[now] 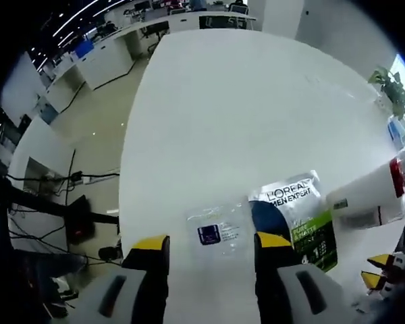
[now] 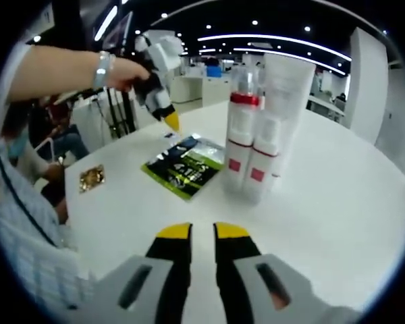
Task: Arrange the skincare products in the storage area until every visible bottle or jar stands upright without overlapping.
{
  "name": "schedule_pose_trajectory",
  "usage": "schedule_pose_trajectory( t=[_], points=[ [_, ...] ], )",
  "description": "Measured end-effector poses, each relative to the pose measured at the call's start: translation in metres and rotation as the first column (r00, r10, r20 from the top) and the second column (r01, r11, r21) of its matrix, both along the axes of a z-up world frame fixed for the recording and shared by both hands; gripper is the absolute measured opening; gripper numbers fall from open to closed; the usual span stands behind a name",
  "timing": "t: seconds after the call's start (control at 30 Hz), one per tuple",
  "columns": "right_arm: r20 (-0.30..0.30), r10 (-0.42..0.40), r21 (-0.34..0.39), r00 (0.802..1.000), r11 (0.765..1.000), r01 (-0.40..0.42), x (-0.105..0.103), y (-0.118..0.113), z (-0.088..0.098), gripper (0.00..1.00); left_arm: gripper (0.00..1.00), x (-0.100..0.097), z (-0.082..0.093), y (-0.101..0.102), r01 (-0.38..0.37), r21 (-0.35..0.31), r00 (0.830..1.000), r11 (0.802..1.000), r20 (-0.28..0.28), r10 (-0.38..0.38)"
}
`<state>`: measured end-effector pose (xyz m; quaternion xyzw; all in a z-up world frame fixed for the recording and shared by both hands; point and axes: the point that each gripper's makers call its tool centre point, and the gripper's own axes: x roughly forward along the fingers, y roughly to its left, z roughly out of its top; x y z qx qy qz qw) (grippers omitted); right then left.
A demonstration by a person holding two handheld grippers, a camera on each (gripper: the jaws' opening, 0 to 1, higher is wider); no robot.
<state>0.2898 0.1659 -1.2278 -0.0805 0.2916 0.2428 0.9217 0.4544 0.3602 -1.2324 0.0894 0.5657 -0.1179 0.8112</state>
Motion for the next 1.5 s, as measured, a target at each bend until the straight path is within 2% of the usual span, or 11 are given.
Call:
schedule_pose_trajectory(
  t=[0.13,0.2,0.3,0.43,0.47,0.67,0.93,1.07,1.23,1.3,1.5],
  points=[
    [0.006,0.021,0.003,1.0,1.0,-0.021,0.002,0.005,0.002,0.11,0.51,-0.005,0.015,-0.001,0.014,-0.017,0.999,1.0,0.05,-0.013],
    [0.006,0.026,0.006,1.0,1.0,-0.026,0.003,0.007,0.002,0.11,0.51,-0.014,0.025,-0.002,0.036,0.001,0.994,0.999,0.103,-0.036],
    [0.003,0.031,0.01,1.0,0.999,-0.031,0.005,0.008,0.001,0.11,0.51,-0.027,0.032,-0.007,0.05,-0.011,0.988,0.999,0.144,-0.048],
    [0.003,0.049,0.01,0.999,0.999,-0.049,0.006,0.011,0.002,0.11,0.51,-0.039,0.046,-0.014,0.031,-0.114,0.979,0.993,0.205,-0.007],
    [0.002,0.052,0.011,0.999,0.999,-0.053,0.007,0.011,0.002,0.11,0.51,-0.042,0.051,-0.014,0.027,-0.138,0.971,0.99,0.241,0.007],
    [-0.002,0.074,0.012,0.997,0.997,-0.074,0.01,0.015,0.002,0.11,0.51,-0.071,0.059,-0.013,0.018,-0.179,0.945,0.984,0.325,0.041],
    [-0.004,0.112,0.007,0.994,0.994,-0.112,0.015,0.021,0.004,0.11,0.53,-0.108,0.06,0.004,0.017,-0.187,0.93,0.982,0.364,0.053],
    [-0.004,0.13,0.003,0.991,0.991,-0.13,0.018,0.026,0.004,0.11,0.55,-0.124,0.062,0.015,0.013,-0.226,0.92,0.974,0.384,0.077],
    [-0.003,0.151,0.002,0.988,0.988,-0.151,0.018,0.032,0.003,0.11,0.55,-0.14,0.051,0.025,-0.004,-0.247,0.914,0.969,0.391,0.103],
    [-0.002,0.163,0.004,0.987,0.987,-0.163,0.019,0.036,0.003,0.11,0.57,-0.15,0.042,0.03,-0.007,-0.243,0.92,0.97,0.379,0.101],
    [0.003,0.184,0.009,0.983,0.983,-0.184,0.019,0.042,0.004,0.11,0.68,-0.177,0.02,0.04,-0.019,-0.239,0.925,0.971,0.363,0.107]
  ],
)
